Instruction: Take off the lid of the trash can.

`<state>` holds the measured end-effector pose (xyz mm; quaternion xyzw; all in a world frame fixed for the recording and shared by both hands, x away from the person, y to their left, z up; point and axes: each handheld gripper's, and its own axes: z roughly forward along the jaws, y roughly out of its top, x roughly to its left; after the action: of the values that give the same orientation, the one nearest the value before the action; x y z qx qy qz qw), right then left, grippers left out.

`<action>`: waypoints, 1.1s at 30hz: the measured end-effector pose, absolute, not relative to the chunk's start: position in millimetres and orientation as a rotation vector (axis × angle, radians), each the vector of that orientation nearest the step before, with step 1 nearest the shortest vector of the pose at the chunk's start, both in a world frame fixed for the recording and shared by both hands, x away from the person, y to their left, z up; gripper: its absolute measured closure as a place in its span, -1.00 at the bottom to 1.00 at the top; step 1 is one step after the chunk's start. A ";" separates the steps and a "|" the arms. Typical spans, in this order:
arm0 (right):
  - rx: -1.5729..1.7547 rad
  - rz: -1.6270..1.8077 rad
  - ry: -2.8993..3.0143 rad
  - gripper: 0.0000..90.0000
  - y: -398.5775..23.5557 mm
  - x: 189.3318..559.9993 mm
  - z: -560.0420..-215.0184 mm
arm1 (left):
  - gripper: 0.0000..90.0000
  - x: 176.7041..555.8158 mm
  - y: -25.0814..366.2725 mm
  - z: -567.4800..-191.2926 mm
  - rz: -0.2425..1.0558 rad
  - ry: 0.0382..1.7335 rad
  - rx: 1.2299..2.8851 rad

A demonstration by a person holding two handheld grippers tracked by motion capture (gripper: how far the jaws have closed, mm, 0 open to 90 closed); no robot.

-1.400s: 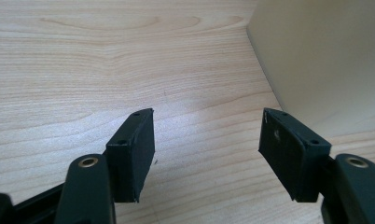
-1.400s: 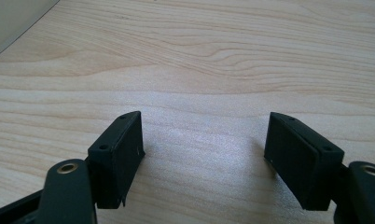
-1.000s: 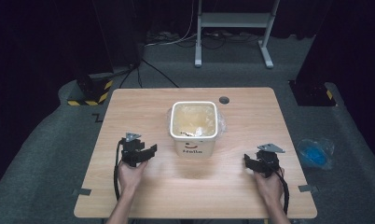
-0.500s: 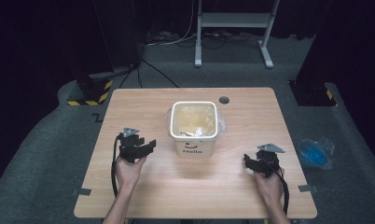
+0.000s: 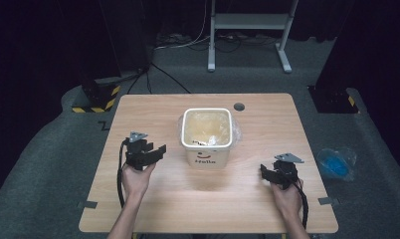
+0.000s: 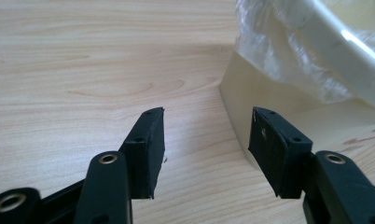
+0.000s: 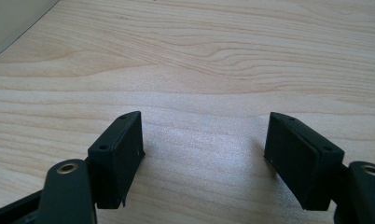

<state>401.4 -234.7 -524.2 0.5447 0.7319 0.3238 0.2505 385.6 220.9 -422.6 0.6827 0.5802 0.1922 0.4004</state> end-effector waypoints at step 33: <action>1.483 0.881 1.992 -0.38 -234.8 401.3 -524.2 | 0.06 394.0 201.2 -390.4 0.497 1.405 1.705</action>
<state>401.3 -234.8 -524.2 0.5447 0.7319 0.3237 0.2505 394.0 201.2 -390.4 0.6816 0.5619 0.1986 0.4246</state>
